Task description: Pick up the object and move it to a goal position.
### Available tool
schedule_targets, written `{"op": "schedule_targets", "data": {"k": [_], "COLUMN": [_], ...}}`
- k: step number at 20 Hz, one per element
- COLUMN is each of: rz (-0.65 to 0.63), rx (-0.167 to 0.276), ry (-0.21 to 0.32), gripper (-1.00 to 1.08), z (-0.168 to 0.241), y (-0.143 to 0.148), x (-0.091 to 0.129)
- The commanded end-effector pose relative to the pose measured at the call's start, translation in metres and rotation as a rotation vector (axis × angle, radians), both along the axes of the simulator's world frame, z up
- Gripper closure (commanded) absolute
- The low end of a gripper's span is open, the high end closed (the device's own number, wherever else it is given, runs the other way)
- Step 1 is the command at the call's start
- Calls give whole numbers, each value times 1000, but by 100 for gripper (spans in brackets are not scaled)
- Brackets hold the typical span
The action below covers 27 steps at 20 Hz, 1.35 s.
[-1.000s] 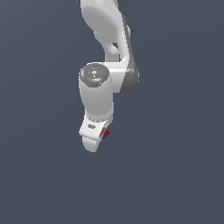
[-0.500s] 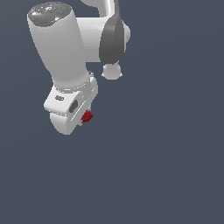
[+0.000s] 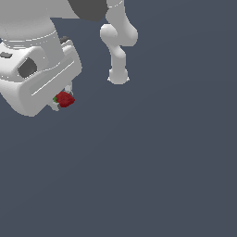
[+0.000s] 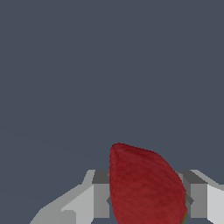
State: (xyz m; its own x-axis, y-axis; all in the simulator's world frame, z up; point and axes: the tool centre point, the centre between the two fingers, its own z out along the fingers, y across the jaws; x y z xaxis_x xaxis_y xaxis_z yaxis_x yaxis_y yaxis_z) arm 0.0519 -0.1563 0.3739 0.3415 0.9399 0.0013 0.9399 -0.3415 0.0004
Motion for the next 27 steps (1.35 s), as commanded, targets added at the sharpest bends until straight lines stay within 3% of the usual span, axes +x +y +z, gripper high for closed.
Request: {"op": "schedule_targets", "data": {"k": [1, 12, 27], "rz": [0, -1, -1], "rx": [0, 0, -1], "ry": [1, 1, 1], "gripper": [108, 108, 108], "z": [21, 81, 101], "y": [-12, -48, -60], "x": [-2, -5, -5]}}
